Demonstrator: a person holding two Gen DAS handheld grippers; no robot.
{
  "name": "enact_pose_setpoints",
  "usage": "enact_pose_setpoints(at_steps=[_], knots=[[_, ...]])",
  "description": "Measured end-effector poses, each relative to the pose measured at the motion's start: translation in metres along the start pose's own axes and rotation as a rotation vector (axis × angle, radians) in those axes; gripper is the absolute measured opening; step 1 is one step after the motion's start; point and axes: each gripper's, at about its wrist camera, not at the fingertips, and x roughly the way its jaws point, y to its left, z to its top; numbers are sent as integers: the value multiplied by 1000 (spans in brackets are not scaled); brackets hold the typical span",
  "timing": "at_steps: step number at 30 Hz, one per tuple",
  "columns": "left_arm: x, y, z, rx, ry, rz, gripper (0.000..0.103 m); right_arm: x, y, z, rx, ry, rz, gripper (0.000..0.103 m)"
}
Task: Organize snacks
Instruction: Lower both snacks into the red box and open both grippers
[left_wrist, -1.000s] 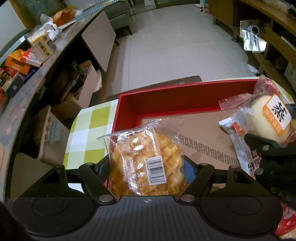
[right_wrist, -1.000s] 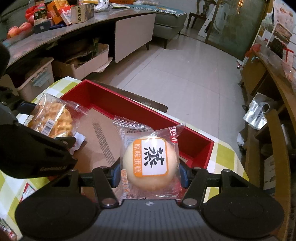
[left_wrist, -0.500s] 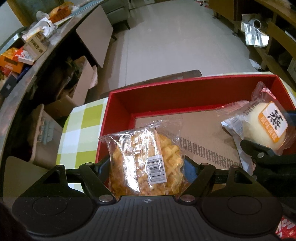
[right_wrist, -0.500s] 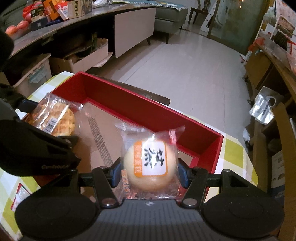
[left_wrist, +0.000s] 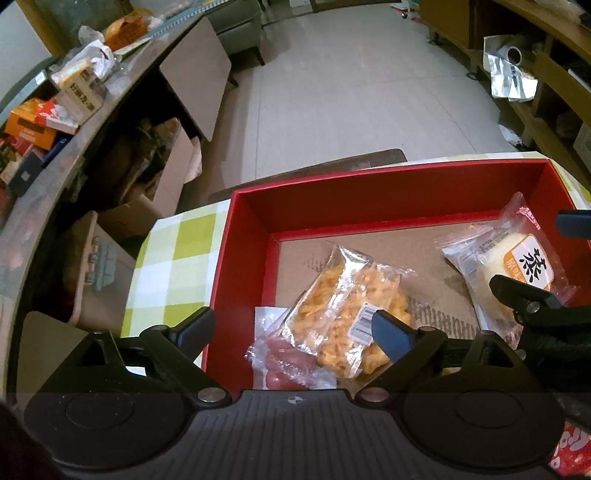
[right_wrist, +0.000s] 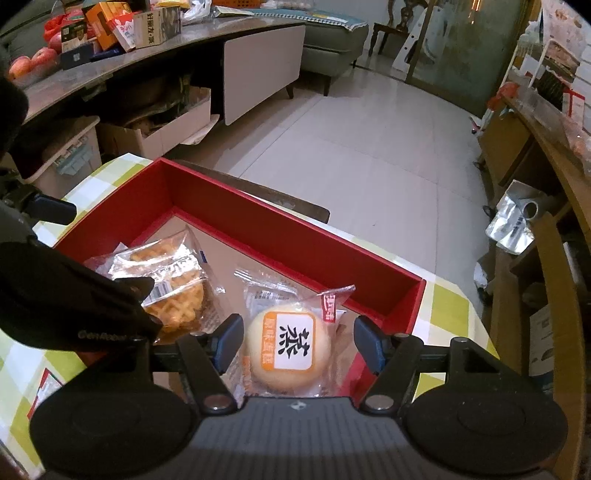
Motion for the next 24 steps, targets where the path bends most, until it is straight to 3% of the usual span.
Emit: enact_pose_setpoints(at_steps=[13, 24], knots=[[-27, 9, -19, 13, -14, -9, 95, -39, 6, -9, -19, -21, -26, 73], [-47, 13, -53, 47, -8, -9, 95, -57, 31, -34, -82, 14, -11, 73]])
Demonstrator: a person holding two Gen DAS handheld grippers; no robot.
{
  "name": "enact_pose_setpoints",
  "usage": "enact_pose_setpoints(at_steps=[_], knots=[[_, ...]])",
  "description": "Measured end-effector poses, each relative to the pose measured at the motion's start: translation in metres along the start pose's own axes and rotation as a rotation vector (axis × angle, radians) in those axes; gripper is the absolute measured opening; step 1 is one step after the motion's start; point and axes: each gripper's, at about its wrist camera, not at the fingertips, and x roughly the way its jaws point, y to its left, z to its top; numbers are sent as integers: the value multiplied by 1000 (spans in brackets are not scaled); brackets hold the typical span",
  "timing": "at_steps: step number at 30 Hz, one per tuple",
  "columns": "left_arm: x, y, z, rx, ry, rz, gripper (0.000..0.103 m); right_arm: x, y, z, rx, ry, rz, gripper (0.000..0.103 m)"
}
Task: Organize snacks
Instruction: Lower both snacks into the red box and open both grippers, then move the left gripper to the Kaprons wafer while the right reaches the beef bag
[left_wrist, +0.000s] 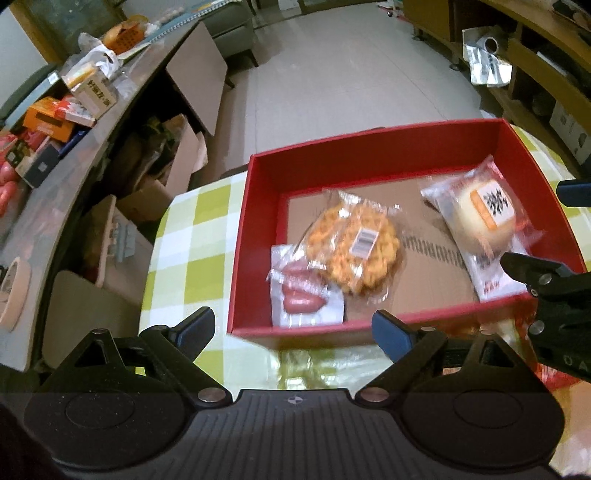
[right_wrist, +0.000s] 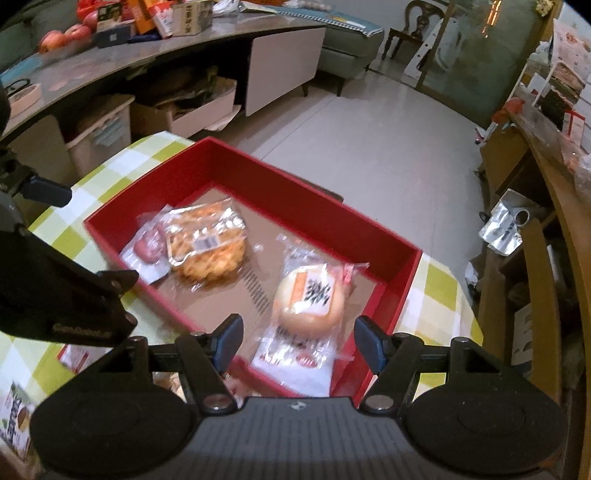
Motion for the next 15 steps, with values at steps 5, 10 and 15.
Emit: enact_pose_setpoints(at_steps=[5, 10, 15], knots=[[-1, 6, -18, -2, 29, -14, 95, -8, 9, -13, -8, 15, 16, 73], [-4, 8, -34, 4, 49, -18, 95, -13, 18, -22, -19, 31, 27, 73], [-8, 9, -42, 10, 49, -16, 95, -17, 27, -30, -31, 43, 38, 73]])
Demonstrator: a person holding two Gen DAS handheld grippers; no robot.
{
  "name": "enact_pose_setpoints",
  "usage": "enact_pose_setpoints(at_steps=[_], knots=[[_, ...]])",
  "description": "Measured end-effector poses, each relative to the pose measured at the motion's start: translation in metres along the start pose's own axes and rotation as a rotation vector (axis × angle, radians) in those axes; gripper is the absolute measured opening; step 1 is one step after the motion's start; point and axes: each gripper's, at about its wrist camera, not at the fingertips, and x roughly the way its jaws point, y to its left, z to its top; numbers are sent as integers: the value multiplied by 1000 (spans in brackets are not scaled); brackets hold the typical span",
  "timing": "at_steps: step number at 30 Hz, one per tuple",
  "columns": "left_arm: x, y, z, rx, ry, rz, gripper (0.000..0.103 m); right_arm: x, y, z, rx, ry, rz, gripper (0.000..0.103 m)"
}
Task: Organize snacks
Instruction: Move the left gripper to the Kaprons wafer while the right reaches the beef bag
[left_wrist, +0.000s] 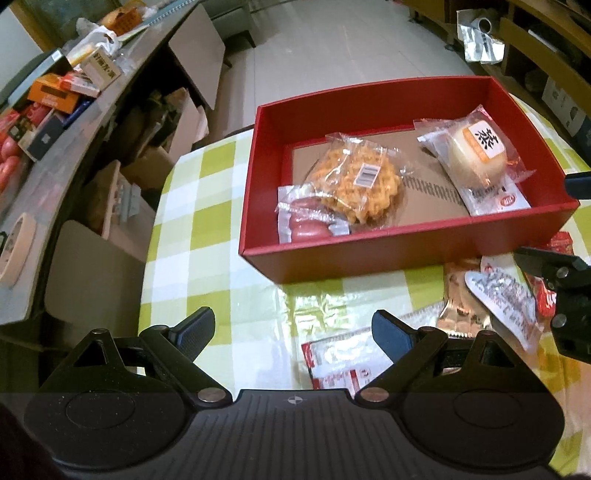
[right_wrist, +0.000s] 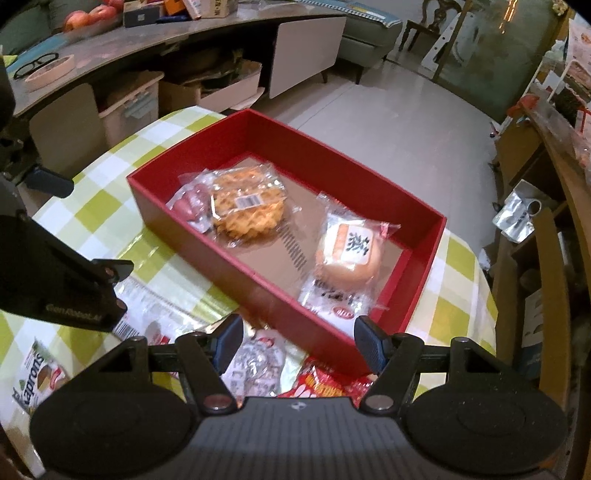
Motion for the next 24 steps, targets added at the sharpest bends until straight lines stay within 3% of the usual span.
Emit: enact_pose_setpoints(at_steps=[8, 24], knots=[[-8, 0, -32, 14, 23, -15, 95, -4, 21, -21, -29, 42, 36, 73], [-9, 6, -115, -19, 186, -52, 95, -33, 84, -73, -170, 89, 172, 73]])
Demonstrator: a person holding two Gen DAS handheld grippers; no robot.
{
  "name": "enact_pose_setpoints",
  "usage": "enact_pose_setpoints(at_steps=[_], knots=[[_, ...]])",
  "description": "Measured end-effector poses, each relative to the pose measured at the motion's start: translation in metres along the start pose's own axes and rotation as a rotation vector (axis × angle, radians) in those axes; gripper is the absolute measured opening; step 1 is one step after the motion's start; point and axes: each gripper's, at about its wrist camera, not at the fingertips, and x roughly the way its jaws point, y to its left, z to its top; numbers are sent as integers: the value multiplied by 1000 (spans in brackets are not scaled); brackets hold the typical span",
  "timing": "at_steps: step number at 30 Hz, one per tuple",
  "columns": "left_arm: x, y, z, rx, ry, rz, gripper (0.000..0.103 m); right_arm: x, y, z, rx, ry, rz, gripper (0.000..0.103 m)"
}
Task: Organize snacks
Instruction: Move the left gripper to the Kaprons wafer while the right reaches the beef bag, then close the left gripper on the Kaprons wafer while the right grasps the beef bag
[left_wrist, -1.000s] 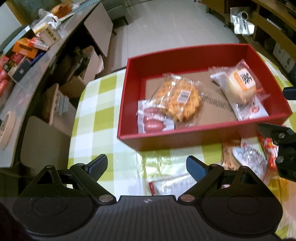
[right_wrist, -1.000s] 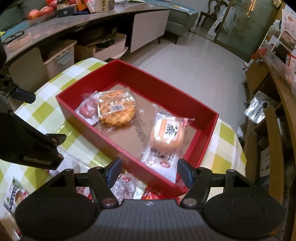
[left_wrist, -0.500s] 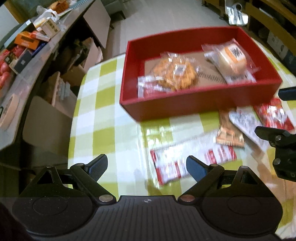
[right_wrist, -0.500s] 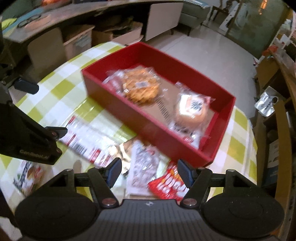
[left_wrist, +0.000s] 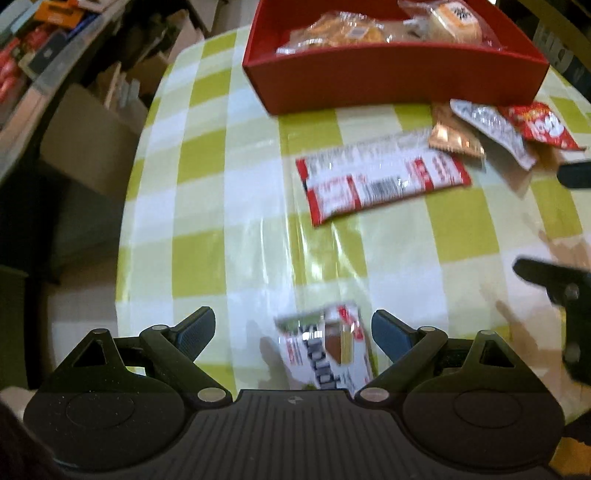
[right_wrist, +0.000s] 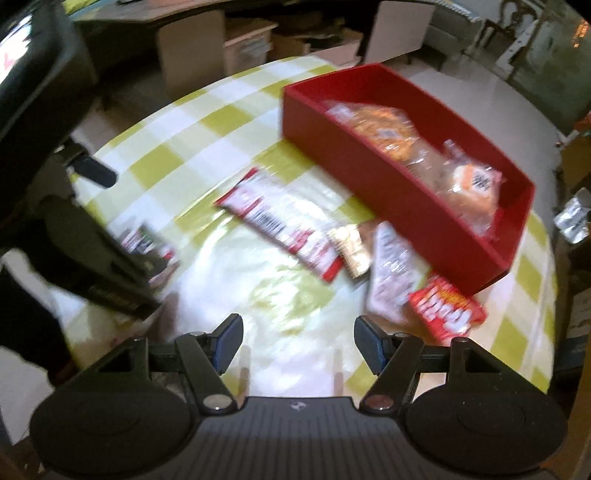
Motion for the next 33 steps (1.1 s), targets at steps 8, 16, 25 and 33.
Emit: enact_pose_setpoints(at_steps=[8, 16, 25, 33], knots=[[6, -5, -13, -17, 39, 2, 94, 1, 33, -19, -88, 44, 101, 73], [16, 1, -12, -61, 76, -14, 94, 14, 59, -10, -201, 40, 224, 83], [28, 5, -12, -83, 112, -41, 93, 43, 93, -3, -369, 106, 273, 83], [38, 4, -12, -72, 143, -19, 93, 59, 87, -7, -323, 162, 259, 83]])
